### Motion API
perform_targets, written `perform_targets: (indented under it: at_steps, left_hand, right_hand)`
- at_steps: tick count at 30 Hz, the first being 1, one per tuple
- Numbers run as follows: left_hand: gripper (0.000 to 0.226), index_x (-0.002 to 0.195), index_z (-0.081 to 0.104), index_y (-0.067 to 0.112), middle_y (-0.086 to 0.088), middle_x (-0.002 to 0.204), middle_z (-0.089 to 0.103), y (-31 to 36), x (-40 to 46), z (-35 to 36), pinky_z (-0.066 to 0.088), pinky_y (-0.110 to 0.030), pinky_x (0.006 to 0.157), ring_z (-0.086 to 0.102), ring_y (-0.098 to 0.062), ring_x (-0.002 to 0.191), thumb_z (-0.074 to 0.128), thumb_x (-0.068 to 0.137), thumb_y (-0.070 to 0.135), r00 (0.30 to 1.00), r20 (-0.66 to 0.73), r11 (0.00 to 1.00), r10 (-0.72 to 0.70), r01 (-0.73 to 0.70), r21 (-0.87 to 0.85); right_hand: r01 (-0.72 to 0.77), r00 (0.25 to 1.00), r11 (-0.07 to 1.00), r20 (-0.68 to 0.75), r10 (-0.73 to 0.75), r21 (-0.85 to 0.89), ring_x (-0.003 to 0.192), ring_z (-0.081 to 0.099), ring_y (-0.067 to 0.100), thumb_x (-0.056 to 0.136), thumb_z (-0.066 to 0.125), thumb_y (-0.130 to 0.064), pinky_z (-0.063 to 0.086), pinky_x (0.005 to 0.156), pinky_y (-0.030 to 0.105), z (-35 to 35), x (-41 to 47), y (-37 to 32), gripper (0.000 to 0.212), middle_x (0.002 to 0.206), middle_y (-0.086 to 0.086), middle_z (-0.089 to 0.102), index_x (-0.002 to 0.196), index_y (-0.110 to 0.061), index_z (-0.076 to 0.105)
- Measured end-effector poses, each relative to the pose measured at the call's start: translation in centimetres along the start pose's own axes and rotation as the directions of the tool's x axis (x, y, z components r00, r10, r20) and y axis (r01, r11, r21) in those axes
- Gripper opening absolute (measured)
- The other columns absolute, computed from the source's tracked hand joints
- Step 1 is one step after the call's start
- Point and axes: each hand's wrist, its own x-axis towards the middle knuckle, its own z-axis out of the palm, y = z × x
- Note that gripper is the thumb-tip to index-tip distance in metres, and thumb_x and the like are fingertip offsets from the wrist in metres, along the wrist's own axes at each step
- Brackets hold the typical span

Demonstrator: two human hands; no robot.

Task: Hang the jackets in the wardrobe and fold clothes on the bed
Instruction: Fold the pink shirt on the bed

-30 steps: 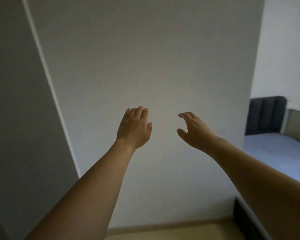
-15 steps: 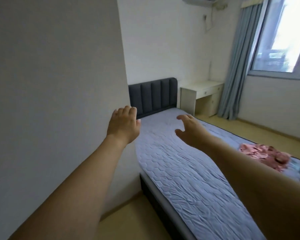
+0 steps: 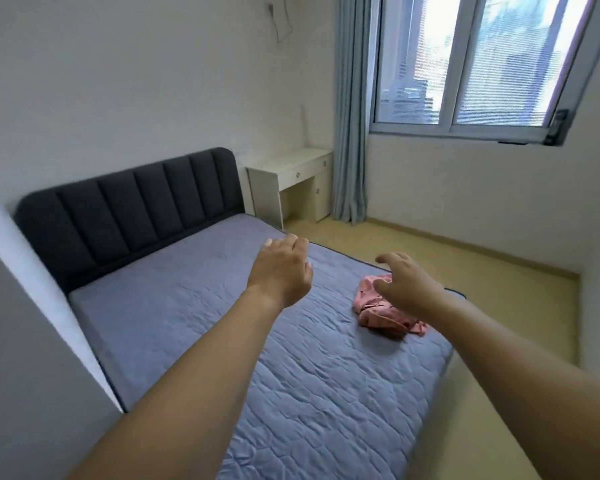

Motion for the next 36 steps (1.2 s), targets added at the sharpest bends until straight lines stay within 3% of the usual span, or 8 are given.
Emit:
perform_targets:
  at_steps: [5, 10, 21, 26, 30, 31, 34, 36]
  left_hand:
    - [0.04, 0.129, 0.05, 0.013, -0.008, 0.129, 0.055, 7.0, 10.7, 4.6, 0.035, -0.041, 0.104, 0.052, -0.027, 0.113, 0.044, 0.094, 0.031, 0.997, 0.064, 0.998, -0.03, 0.033, -0.047]
    - [0.038, 0.129, 0.049, 0.014, -0.007, 0.13, 0.053, 8.4, 20.8, 10.6, 0.041, -0.038, 0.092, 0.05, -0.027, 0.113, 0.043, 0.096, 0.03, 0.979, 0.122, 0.971, -0.162, 0.181, -0.157]
    - [0.034, 0.124, 0.052, 0.008, -0.016, 0.133, 0.049, 14.7, 43.3, 37.6, 0.042, -0.038, 0.099, 0.05, -0.032, 0.118, 0.044, 0.096, 0.024, 0.816, 0.5, 0.84, -0.289, 0.467, -0.277]
    - [0.03, 0.118, 0.056, 0.009, -0.017, 0.126, 0.053, 17.3, 50.8, 54.4, 0.042, -0.039, 0.1, 0.051, -0.034, 0.117, 0.046, 0.092, 0.021, 0.737, 0.603, 0.814, -0.306, 0.531, -0.236]
    - [0.028, 0.112, 0.058, 0.01, -0.016, 0.122, 0.056, 18.2, 53.9, 70.3, 0.043, -0.038, 0.098, 0.053, -0.033, 0.115, 0.047, 0.088, 0.02, 0.634, 0.69, 0.769, -0.349, 0.614, -0.175]
    - [0.028, 0.111, 0.058, 0.011, -0.015, 0.122, 0.057, 18.6, 54.2, 74.2, 0.043, -0.038, 0.098, 0.053, -0.031, 0.115, 0.047, 0.087, 0.021, 0.605, 0.715, 0.76, -0.349, 0.629, -0.161]
    - [0.023, 0.105, 0.061, 0.017, -0.008, 0.118, 0.062, 20.8, 54.8, 84.1, 0.045, -0.036, 0.094, 0.057, -0.027, 0.111, 0.05, 0.087, 0.027, 0.498, 0.794, 0.716, -0.35, 0.688, -0.116]
    - [0.032, 0.11, 0.059, 0.018, -0.007, 0.124, 0.059, 22.9, 54.7, 89.7, 0.045, -0.036, 0.095, 0.056, -0.027, 0.115, 0.055, 0.084, 0.035, 0.405, 0.855, 0.681, -0.325, 0.727, -0.085]
  right_hand:
    - [-0.094, 0.996, 0.996, -0.011, 0.094, 0.013, 0.128, 0.044, 0.025, 0.087, 0.054, -0.018, 0.033, 0.106, 0.031, -6.0, 9.6, 12.4, 0.052, 0.143, 0.011, 0.043, 0.138, -0.01, 0.045]
    - [-0.085, 0.996, 0.992, 0.044, 0.082, 0.092, 0.125, 0.047, 0.023, 0.088, 0.053, -0.015, 0.037, 0.103, 0.032, -6.4, 20.0, 20.4, 0.051, 0.141, 0.008, 0.044, 0.139, -0.013, 0.045]
    - [-0.3, 0.944, 0.952, 0.164, 0.287, 0.064, 0.125, 0.047, 0.026, 0.093, 0.051, -0.017, 0.038, 0.106, 0.036, -2.8, 43.2, 44.2, 0.044, 0.139, 0.012, 0.048, 0.136, -0.008, 0.047]
    - [-0.291, 0.93, 0.956, 0.246, 0.273, 0.037, 0.113, 0.054, 0.029, 0.09, 0.049, -0.017, 0.044, 0.096, 0.036, 6.0, 55.9, 55.7, 0.034, 0.126, 0.013, 0.056, 0.121, -0.008, 0.057]
    - [-0.179, 0.912, 0.983, 0.382, 0.152, 0.036, 0.112, 0.055, 0.028, 0.083, 0.047, -0.009, 0.044, 0.088, 0.031, 17.9, 66.1, 65.3, 0.026, 0.118, 0.008, 0.06, 0.102, -0.012, 0.064]
    - [-0.16, 0.898, 0.987, 0.42, 0.133, 0.028, 0.116, 0.053, 0.028, 0.084, 0.046, -0.009, 0.042, 0.089, 0.031, 20.9, 68.0, 67.6, 0.027, 0.121, 0.008, 0.057, 0.105, -0.014, 0.062]
    - [-0.068, 0.853, 0.997, 0.516, 0.077, -0.036, 0.132, 0.038, 0.029, 0.086, 0.044, -0.008, 0.035, 0.106, 0.036, 29.2, 73.0, 74.3, 0.052, 0.146, 0.008, 0.036, 0.138, -0.017, 0.043]
    - [0.029, 0.823, 0.993, 0.567, 0.04, -0.113, 0.134, 0.033, 0.031, 0.085, 0.046, -0.009, 0.035, 0.107, 0.04, 33.6, 75.4, 77.9, 0.063, 0.151, 0.003, 0.026, 0.144, -0.028, 0.035]
